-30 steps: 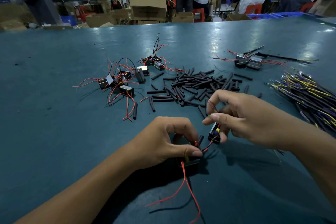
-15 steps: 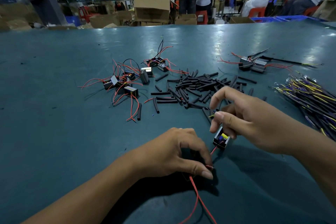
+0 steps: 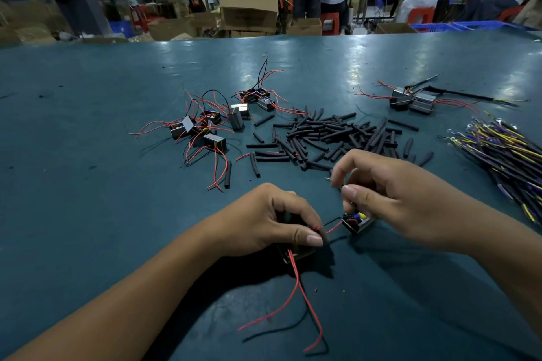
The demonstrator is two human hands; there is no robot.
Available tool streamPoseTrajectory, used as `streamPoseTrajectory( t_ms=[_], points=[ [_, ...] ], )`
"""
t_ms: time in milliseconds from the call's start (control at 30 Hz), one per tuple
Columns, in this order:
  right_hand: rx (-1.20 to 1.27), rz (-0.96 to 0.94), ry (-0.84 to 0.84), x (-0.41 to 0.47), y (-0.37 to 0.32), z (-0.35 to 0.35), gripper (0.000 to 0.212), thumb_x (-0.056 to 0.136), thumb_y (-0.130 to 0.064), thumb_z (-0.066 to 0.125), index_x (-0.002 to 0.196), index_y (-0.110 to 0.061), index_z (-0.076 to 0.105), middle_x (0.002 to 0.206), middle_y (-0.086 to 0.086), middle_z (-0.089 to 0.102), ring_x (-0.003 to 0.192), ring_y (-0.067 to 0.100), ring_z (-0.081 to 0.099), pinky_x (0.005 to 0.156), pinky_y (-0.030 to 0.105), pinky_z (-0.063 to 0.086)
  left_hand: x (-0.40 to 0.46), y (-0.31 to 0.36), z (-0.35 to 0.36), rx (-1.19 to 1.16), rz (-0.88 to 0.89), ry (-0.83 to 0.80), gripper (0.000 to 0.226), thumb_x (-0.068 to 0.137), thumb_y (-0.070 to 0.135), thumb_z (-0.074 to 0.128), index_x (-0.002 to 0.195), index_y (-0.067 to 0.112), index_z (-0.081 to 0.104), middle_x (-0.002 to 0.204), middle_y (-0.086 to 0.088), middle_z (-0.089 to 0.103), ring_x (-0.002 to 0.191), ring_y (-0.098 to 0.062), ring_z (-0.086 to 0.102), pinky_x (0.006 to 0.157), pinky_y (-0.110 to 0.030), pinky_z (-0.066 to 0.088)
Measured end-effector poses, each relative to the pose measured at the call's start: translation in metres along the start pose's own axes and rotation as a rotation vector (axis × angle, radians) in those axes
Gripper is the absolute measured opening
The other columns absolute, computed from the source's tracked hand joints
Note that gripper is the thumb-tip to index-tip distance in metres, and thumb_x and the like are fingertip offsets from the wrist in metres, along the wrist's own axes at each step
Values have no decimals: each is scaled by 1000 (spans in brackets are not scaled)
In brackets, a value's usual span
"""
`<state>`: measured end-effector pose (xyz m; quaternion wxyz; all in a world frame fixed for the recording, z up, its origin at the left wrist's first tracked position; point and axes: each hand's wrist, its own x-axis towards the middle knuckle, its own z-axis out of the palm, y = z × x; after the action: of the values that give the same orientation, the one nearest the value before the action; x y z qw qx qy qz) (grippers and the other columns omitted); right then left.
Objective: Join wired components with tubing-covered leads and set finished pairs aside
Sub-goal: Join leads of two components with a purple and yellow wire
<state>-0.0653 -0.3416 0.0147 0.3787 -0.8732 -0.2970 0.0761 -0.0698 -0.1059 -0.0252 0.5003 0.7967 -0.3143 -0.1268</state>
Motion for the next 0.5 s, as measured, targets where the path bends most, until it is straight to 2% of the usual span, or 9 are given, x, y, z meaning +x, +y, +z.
streamPoseTrajectory(
  t_ms=[100, 267, 400, 500],
  points=[
    [113, 86, 16, 1, -2, 7, 13, 101, -14, 55, 97, -27, 58, 77, -2, 71, 55, 7, 55, 53, 15, 43, 1, -1, 1, -19, 2, 4, 11, 86, 6, 74, 95, 0, 75, 96, -14, 70, 90, -36, 65, 85, -49, 53],
    [306, 249, -4, -1, -7, 15, 4, 99, -12, 59, 96, -13, 62, 72, 7, 73, 47, 11, 55, 41, 18, 39, 2, -5, 6, -39, -35, 36, 9, 86, 7, 73, 94, 3, 76, 93, -14, 70, 83, -17, 66, 79, -26, 53],
    [403, 325, 41, 0, -8, 19, 3, 96, -7, 60, 94, -7, 62, 70, 11, 73, 45, 12, 52, 38, 19, 36, 4, -5, 8, -52, -64, 58, 13, 85, 11, 73, 92, 0, 75, 90, -19, 70, 79, -13, 63, 76, -27, 50],
    [495, 375, 86, -4, -5, 27, 3, 96, -7, 61, 93, -5, 63, 70, 12, 72, 44, 11, 50, 38, 18, 35, 4, -4, 8, -67, -73, 61, 8, 85, 12, 72, 89, 6, 75, 88, -17, 70, 79, -11, 62, 75, -24, 49]
  ],
)
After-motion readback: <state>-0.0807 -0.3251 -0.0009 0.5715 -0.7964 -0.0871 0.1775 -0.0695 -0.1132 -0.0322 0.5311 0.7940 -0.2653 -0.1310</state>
